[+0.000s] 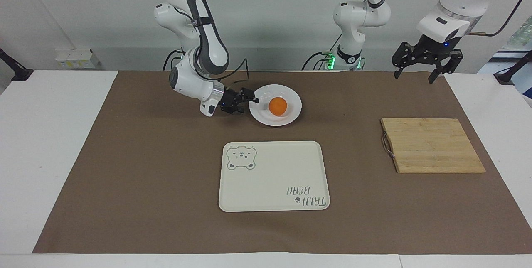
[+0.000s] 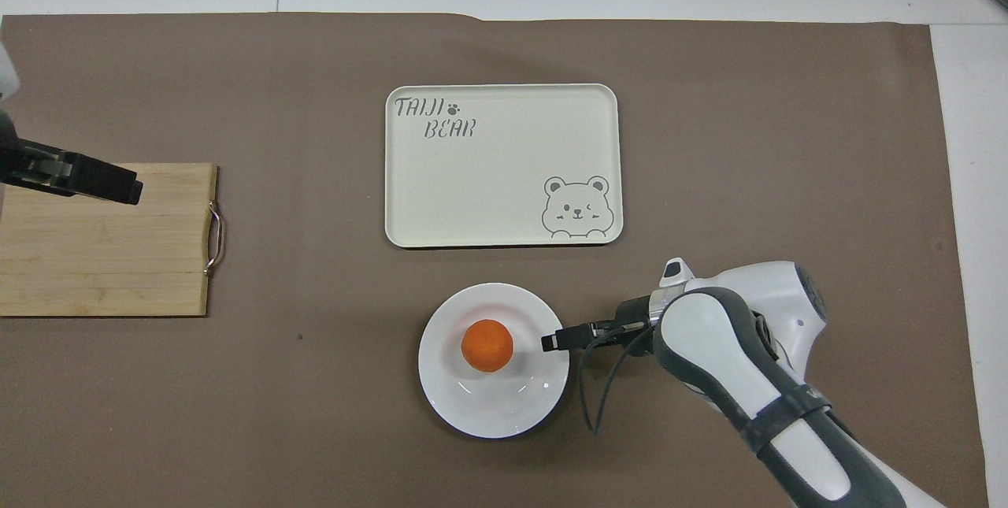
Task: Place orange and plate with both arms
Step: 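Grasp the white plate rim with the right gripper, then slide the plate with the right gripper onto the bear tray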
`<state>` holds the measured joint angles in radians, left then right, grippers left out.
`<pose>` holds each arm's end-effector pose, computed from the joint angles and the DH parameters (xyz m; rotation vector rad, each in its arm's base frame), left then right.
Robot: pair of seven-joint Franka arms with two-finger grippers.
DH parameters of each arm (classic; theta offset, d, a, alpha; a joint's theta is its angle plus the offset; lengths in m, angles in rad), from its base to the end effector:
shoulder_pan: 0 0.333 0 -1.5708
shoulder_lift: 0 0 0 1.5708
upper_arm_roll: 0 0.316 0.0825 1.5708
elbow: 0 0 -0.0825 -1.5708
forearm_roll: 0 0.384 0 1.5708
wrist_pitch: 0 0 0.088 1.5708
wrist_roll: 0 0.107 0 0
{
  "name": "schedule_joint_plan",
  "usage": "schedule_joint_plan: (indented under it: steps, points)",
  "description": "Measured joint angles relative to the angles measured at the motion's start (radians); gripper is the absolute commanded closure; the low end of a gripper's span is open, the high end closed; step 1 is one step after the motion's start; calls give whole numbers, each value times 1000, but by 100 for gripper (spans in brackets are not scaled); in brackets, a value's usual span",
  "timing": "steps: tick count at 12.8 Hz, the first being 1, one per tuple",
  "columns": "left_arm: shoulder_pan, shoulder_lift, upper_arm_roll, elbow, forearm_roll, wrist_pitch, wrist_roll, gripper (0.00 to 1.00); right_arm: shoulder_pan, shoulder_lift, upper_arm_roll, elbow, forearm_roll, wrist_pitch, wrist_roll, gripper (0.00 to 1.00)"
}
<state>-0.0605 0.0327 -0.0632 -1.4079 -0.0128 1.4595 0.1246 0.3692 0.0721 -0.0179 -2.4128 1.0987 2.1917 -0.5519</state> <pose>0.5485 -0.0690 0.6725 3.1023 -0.3895 0.0297 0.4337 0.1929 0.2725 -2.3368 -0.1071 0.2194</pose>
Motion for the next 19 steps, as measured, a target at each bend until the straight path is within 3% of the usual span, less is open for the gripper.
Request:
schedule_joint_plan:
  steps: [1, 2, 4, 5, 6, 9, 13, 16, 19]
  points:
    - [7, -7, 1, 3, 0, -18, -1, 0, 2, 0, 0, -7, 2, 0, 0, 19]
    - [13, -25, 1, -4, 0, -33, -2, 0, 2, 0, 0, -15, 7, 0, 0, 31]
    - [17, -67, 5, -47, 0, -41, -4, 0, 7, -1, 0, -29, 16, 0, 0, 74]
    - [17, -82, 6, -65, 0, -41, -4, 0, 15, -2, -1, -37, 20, 1, 1, 90]
    - [18, -88, 6, -72, 0, -41, -5, 0, 30, -3, -1, -43, 31, 8, 11, 100]
    - [18, -89, 8, -77, 0, -41, -5, 0, 99, -7, 0, -54, 89, 89, 58, 100]
    - [30, -89, 27, -78, 0, -20, -6, 0, 108, -23, -1, -53, 101, 93, 97, 100]
    - [45, -89, 32, -78, -1, -5, -6, 0, 77, -20, -3, -35, 127, 74, 32, 100]
    - [42, -90, 38, -78, -1, -3, -6, 0, -6, -3, -6, 9, 137, -25, -22, 100]
